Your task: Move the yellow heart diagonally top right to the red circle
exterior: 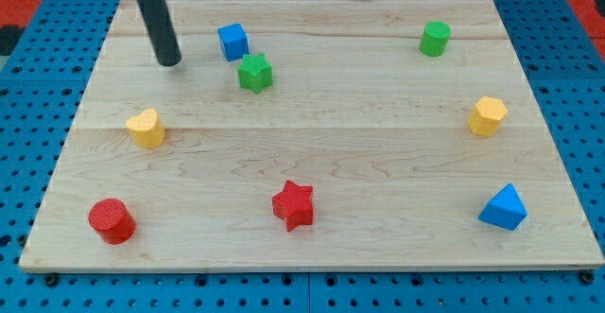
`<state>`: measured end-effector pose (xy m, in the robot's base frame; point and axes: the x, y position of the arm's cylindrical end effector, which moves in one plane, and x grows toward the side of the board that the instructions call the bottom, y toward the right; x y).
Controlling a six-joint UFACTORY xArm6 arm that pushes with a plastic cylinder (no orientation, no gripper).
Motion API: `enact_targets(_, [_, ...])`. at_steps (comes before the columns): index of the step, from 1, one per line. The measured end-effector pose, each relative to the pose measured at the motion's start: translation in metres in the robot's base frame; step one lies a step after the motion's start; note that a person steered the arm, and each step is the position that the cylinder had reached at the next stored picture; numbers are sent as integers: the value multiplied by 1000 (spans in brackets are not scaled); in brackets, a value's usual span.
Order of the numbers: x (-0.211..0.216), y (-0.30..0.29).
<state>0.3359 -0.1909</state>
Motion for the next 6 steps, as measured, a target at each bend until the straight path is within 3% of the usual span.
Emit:
enact_targets(2, [51,-30])
enact_targets(3, [101,-24])
enact_targets(6, [121,-23])
